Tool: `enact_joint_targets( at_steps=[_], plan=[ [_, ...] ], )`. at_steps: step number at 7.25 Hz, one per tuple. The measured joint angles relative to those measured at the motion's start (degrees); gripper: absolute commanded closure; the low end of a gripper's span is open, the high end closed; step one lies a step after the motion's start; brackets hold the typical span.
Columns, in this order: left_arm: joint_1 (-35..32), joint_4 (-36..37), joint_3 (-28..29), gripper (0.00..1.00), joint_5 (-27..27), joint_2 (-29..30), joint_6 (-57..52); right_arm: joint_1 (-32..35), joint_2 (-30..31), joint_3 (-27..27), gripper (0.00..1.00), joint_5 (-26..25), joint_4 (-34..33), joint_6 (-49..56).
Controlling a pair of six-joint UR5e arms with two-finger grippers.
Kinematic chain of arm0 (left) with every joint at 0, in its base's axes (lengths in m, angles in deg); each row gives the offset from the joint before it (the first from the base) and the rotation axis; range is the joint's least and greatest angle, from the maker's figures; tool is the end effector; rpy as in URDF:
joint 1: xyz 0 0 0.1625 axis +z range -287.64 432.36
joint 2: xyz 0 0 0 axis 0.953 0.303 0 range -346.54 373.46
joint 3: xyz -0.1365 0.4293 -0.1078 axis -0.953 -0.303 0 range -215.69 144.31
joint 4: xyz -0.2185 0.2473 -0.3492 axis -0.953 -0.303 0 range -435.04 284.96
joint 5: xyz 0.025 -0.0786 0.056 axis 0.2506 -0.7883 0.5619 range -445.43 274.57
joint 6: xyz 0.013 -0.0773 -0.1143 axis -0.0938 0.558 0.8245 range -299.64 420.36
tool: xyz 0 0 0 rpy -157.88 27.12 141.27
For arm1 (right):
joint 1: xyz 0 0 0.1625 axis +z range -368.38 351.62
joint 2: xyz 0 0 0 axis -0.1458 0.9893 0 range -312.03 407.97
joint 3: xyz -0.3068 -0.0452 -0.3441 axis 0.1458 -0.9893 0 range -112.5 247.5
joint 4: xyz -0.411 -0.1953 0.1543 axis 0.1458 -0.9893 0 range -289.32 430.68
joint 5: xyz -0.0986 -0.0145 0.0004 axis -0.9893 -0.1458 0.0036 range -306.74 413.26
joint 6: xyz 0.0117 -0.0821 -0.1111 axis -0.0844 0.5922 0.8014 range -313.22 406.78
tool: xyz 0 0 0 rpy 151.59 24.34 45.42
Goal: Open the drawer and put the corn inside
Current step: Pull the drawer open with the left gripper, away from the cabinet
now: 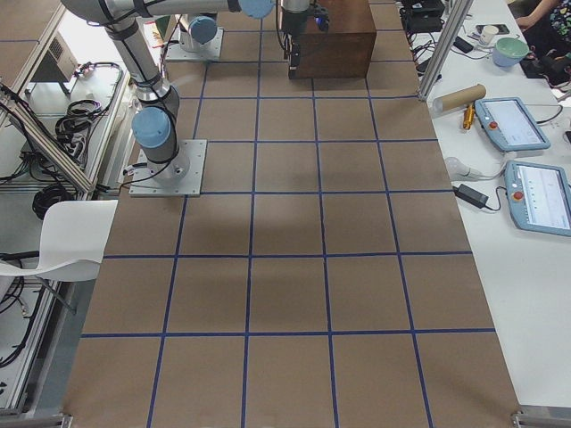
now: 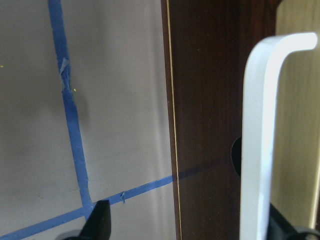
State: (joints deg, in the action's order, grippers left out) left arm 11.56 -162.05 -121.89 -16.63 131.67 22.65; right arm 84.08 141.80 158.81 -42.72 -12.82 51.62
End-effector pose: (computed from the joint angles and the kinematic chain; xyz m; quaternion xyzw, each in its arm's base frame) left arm 0.1740 -0.6873 0.2232 -0.0376 -0.9657 -0.0528 0.2515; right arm 0.1410 -0.5145 0.5005 0.0653 -0.9959 -0.0358 0.0514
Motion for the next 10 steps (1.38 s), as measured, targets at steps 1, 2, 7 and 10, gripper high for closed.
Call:
enact_joint_targets(
  at_steps=[1, 2, 7, 10],
  plan=[
    [0.1, 0.0, 0.0, 0.00, 0.4, 0.0, 0.0, 0.0, 0.0, 0.0, 0.00, 0.0, 0.0, 0.0],
    [0.7, 0.0, 0.0, 0.00, 0.8, -0.1, 0.0, 0.0, 0.0, 0.0, 0.00, 0.0, 0.0, 0.0],
    [4.1, -0.1, -0.1, 0.00, 1.0, -0.1, -0.2, 0.0, 0.0, 0.0, 0.00, 0.0, 0.0, 0.0],
    [6.0, -0.1, -0.1, 0.00, 1.1, -0.2, -0.1, 0.0, 0.0, 0.0, 0.00, -0.1, 0.0, 0.0]
  ],
)
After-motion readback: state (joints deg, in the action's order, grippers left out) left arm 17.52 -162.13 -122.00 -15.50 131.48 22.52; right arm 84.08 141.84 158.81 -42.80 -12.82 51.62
